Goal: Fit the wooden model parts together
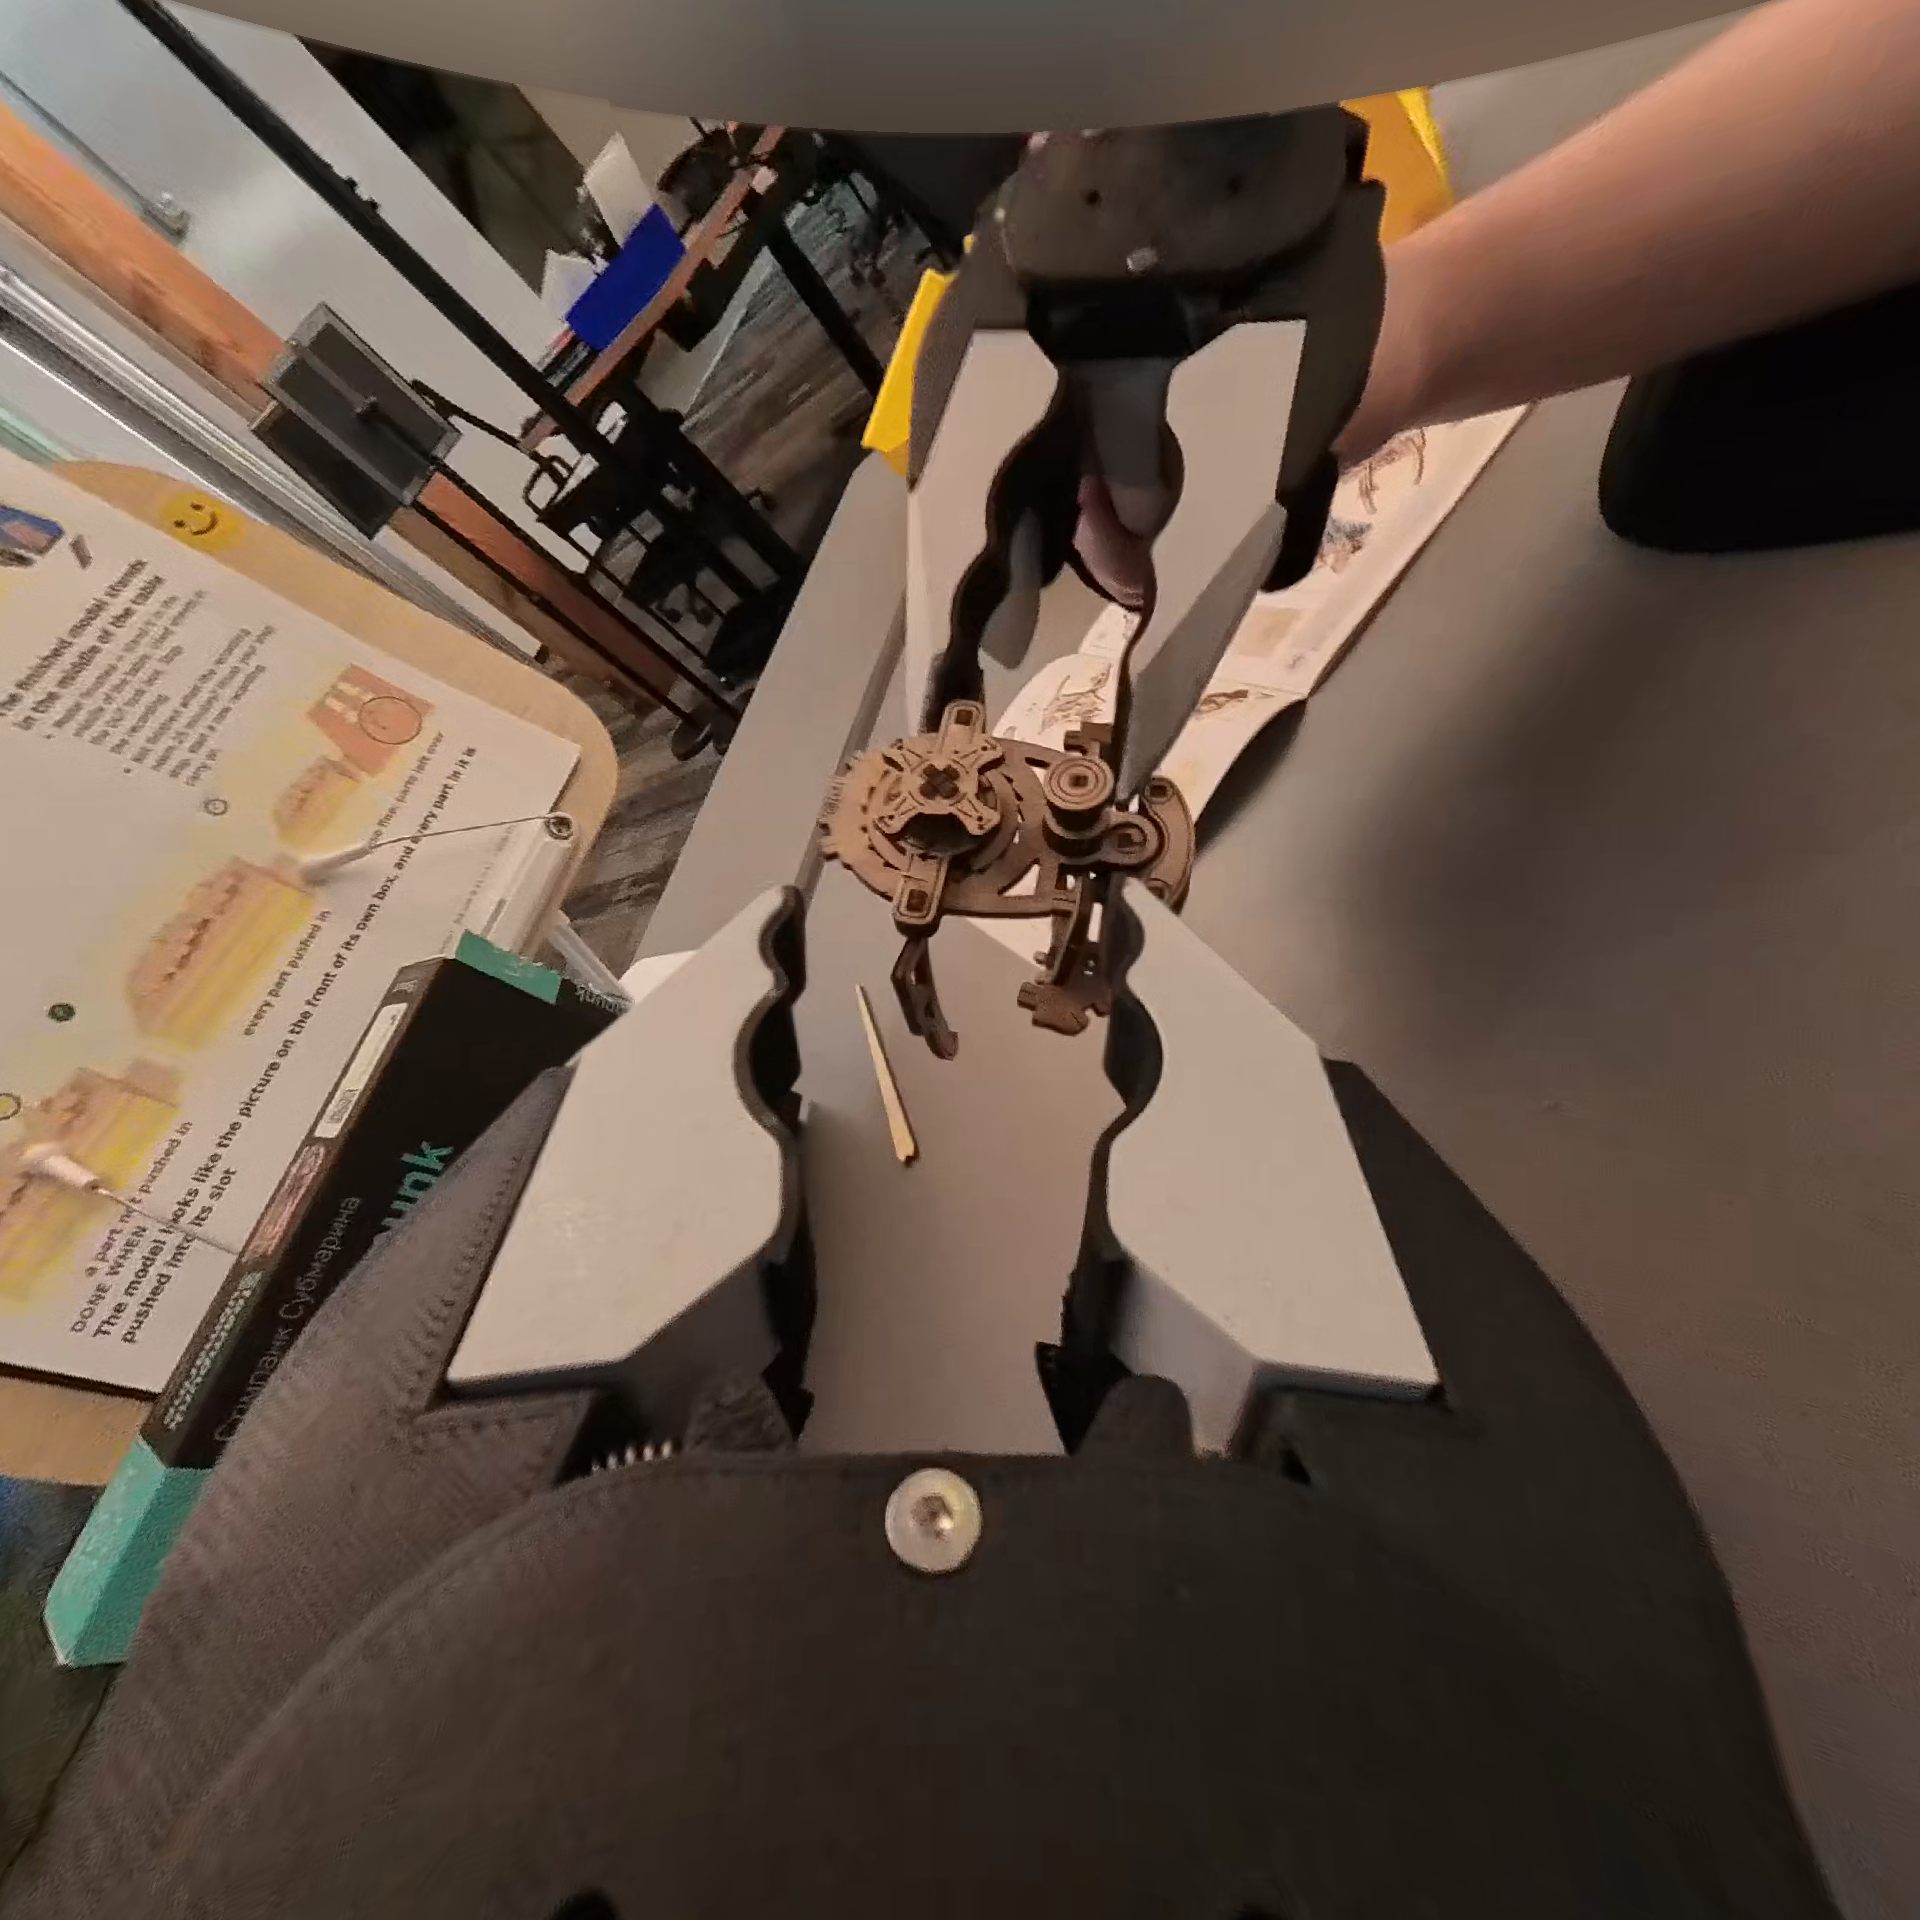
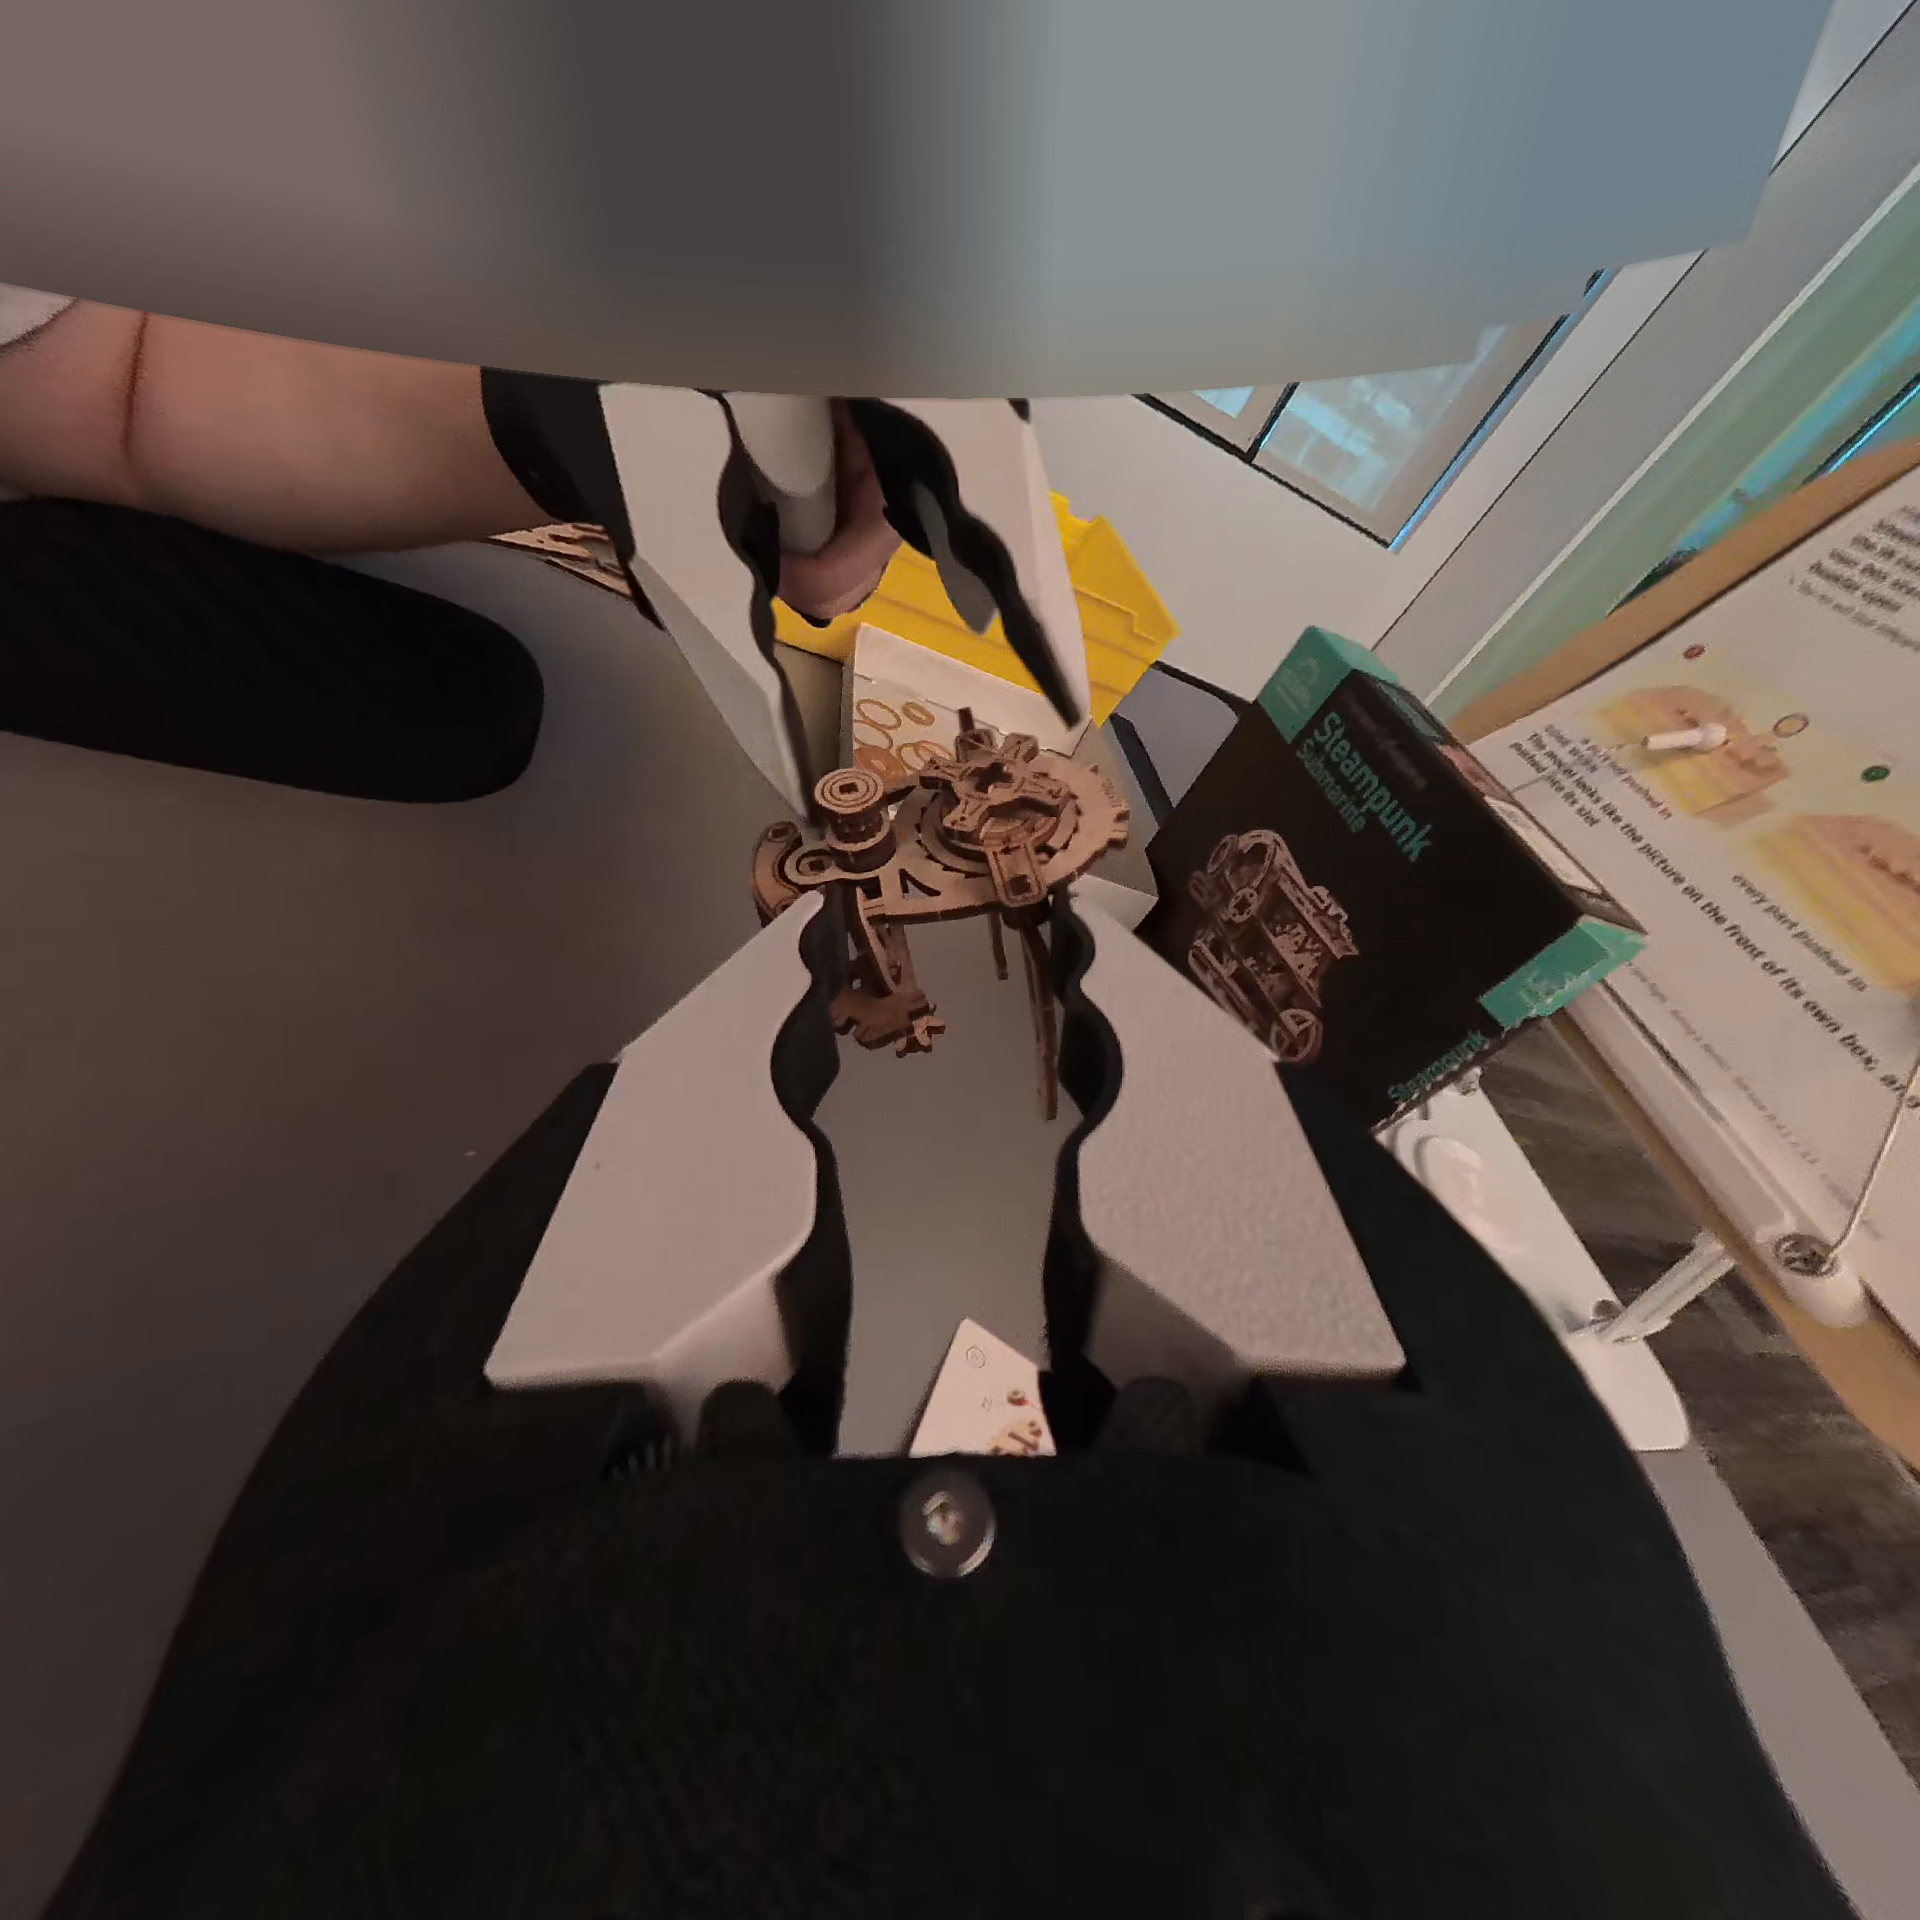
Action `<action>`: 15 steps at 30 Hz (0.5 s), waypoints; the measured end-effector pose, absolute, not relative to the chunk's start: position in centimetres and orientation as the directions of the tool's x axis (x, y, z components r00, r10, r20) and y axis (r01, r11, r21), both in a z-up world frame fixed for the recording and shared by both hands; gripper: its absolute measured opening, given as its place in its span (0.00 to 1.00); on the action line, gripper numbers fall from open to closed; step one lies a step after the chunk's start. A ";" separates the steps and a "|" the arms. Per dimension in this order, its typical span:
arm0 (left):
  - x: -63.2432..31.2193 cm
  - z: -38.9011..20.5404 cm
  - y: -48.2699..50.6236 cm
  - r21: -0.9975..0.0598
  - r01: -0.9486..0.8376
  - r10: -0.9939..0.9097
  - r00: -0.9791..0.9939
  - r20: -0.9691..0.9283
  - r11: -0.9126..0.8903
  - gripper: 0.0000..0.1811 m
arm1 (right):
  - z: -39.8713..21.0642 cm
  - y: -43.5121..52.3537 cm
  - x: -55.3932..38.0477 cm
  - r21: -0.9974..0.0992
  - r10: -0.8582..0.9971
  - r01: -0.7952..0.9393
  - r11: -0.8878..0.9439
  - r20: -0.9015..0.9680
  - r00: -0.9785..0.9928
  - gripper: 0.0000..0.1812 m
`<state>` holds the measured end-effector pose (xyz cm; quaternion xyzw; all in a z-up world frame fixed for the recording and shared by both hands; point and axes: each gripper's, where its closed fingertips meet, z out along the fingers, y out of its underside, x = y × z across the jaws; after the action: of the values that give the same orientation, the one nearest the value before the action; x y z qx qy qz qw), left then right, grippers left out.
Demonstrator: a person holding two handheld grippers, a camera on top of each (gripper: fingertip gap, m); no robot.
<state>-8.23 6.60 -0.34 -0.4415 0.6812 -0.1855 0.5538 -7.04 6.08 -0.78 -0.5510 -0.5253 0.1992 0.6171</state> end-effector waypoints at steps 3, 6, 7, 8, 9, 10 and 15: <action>-8.1 -0.6 6.7 -0.718 -0.413 -0.786 0.007 -0.618 0.560 0.27 | -0.2 5.9 -7.3 -0.871 0.800 0.347 0.348 0.469 0.375 0.21; -7.9 -0.5 6.4 -0.721 -0.398 -0.784 0.005 -0.620 0.567 0.22 | 0.3 5.8 -7.2 -0.837 0.753 0.370 0.403 0.533 0.385 0.21; -7.9 -0.4 6.4 -0.717 -0.394 -0.779 0.004 -0.626 0.574 0.22 | 0.3 5.8 -7.2 -0.827 0.743 0.377 0.417 0.549 0.384 0.21; -8.0 -0.4 6.4 -0.709 -0.395 -0.771 0.004 -0.637 0.584 0.22 | 0.3 5.8 -7.2 -0.819 0.732 0.384 0.426 0.562 0.385 0.21; -8.0 -0.4 6.4 -0.698 -0.396 -0.759 0.004 -0.652 0.597 0.22 | 0.3 5.8 -7.2 -0.808 0.718 0.392 0.441 0.579 0.385 0.21; -8.1 -0.4 6.4 -0.685 -0.396 -0.745 0.003 -0.667 0.612 0.22 | 0.4 5.8 -7.3 -0.794 0.703 0.402 0.457 0.599 0.384 0.21; -8.1 0.0 6.1 -0.688 -0.391 -0.747 0.003 -0.665 0.611 0.21 | 0.7 5.6 -7.4 -0.729 0.629 0.441 0.524 0.680 0.377 0.21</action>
<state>-8.12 6.11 -0.05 -0.4128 0.6890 -0.1548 0.5752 -7.39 5.59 0.65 -0.4831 -0.5538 0.0694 0.6746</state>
